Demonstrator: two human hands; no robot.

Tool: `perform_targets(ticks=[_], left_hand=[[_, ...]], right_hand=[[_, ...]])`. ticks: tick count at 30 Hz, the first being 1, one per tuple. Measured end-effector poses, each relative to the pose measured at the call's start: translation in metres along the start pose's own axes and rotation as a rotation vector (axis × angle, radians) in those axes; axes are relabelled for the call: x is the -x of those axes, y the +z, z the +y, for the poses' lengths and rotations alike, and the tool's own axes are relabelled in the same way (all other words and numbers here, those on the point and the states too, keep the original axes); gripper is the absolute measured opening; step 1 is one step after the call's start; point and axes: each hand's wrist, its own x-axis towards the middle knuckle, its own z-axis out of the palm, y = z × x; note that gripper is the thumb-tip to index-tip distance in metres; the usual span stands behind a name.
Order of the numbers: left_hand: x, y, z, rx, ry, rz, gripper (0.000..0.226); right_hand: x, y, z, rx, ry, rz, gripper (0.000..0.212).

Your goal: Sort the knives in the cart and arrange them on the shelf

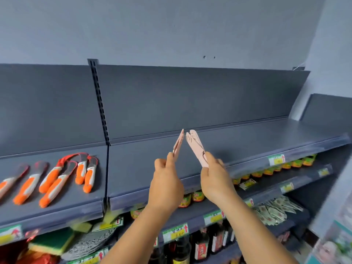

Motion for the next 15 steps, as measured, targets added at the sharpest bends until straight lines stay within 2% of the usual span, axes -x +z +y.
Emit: perform_targets(ticks=[8, 13, 15], left_hand=[[-0.040, -0.014, -0.067, -0.185, -0.246, -0.029, 0.060], [-0.064, -0.010, -0.091, -0.355, -0.333, -0.079, 0.066], [-0.074, -0.008, -0.096, -0.429, -0.331, -0.132, 0.059]], right_hand=[[-0.057, 0.071, -0.038, 0.119, -0.078, -0.160, 0.036], [-0.086, 0.105, -0.047, 0.230, -0.106, -0.264, 0.055], [-0.096, 0.116, -0.050, 0.277, -0.143, -0.262, 0.060]])
